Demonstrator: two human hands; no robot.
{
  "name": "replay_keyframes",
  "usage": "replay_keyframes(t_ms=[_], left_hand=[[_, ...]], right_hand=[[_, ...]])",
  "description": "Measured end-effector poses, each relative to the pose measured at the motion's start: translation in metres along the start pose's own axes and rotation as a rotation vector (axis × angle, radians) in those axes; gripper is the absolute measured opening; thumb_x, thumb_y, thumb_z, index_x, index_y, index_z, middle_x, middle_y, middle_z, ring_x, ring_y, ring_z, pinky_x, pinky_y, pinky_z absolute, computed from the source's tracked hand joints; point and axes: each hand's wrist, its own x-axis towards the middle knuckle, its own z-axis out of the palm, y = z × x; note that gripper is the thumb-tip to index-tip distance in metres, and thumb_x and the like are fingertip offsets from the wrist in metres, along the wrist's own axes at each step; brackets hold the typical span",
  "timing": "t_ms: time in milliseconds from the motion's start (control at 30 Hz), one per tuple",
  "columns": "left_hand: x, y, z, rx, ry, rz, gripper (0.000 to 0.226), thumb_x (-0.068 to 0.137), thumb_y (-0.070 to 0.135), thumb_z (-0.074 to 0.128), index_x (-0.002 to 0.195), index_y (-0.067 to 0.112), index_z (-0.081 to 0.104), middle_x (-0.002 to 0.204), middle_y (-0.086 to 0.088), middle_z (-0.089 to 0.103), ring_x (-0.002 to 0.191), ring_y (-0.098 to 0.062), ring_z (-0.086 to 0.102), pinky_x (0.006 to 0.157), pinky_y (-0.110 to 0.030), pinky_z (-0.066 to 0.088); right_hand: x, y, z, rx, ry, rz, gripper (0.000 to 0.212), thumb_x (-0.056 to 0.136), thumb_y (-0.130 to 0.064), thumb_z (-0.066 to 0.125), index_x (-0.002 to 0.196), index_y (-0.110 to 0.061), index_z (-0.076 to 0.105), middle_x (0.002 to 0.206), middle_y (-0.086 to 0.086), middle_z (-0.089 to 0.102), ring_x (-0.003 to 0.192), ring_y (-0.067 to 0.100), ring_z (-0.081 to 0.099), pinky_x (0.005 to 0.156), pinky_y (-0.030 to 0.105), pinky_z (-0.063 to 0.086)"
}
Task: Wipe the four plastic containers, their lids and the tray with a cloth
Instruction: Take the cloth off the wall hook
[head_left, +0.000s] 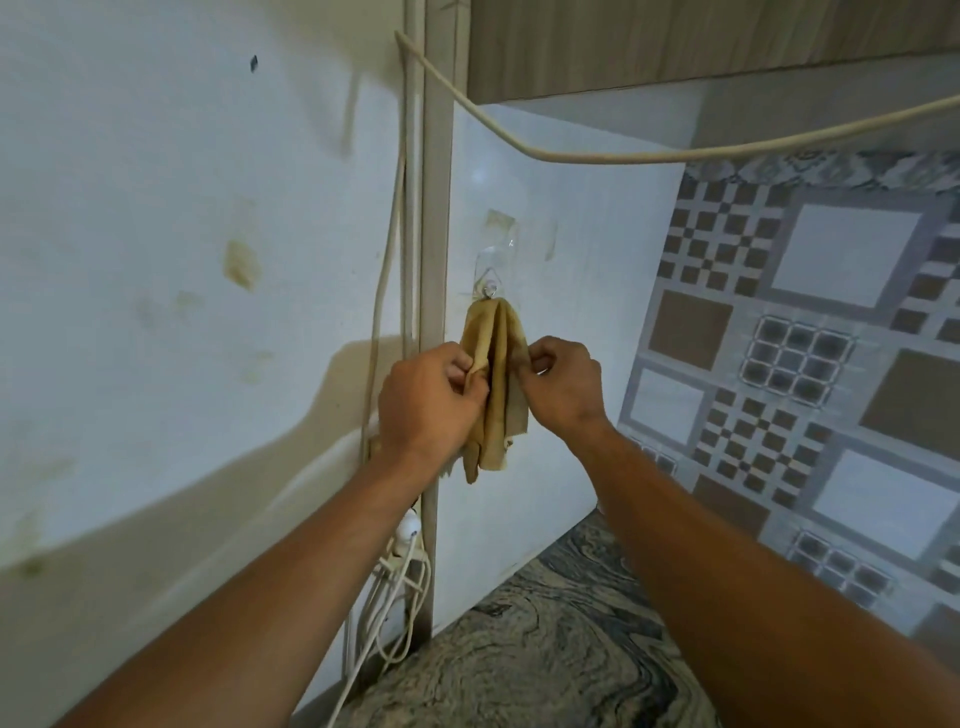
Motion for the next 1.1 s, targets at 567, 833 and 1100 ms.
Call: replay_keyframes(t_ms=[567,833,1100], left_hand=[[0.000,0.057,-0.041,-1.008,-0.778,-0.284,0.020,0.069,0.003,0.052,0.070,0.018,0.040,0.064,0.002,0.040,0.055,-0.011,0.043,0.053,-0.025,0.039],[-0.053,0.096,-0.021,-0.952,-1.263,-0.238,0.059,0.074,0.017,0.070,0.128,-0.004,0.060,0.108,-0.016,0.068,0.098,-0.030,0.068,0.089,-0.041,0.054],[-0.086,0.166,-0.005,-0.819,-1.255,-0.004,0.018,0.095,0.028,0.063,0.089,0.019,0.078,0.083,0.005,0.076,0.075,-0.008,0.073,0.070,-0.020,0.057]], right_hand=[[-0.076,-0.010,-0.160,0.381,-0.044,0.060,0.018,0.104,-0.020,0.063,0.086,-0.023,0.063,0.070,-0.009,0.068,0.067,0.010,0.066,0.060,0.027,0.052],[-0.149,0.005,-0.211,0.446,-0.138,0.102,0.007,0.106,-0.018,0.061,0.099,-0.016,0.061,0.078,-0.005,0.070,0.071,0.008,0.068,0.064,0.025,0.058],[-0.210,0.042,-0.248,0.630,-0.068,0.285,0.012,0.100,-0.028,0.066,0.102,-0.016,0.067,0.087,0.004,0.071,0.076,0.017,0.068,0.067,0.031,0.056]])
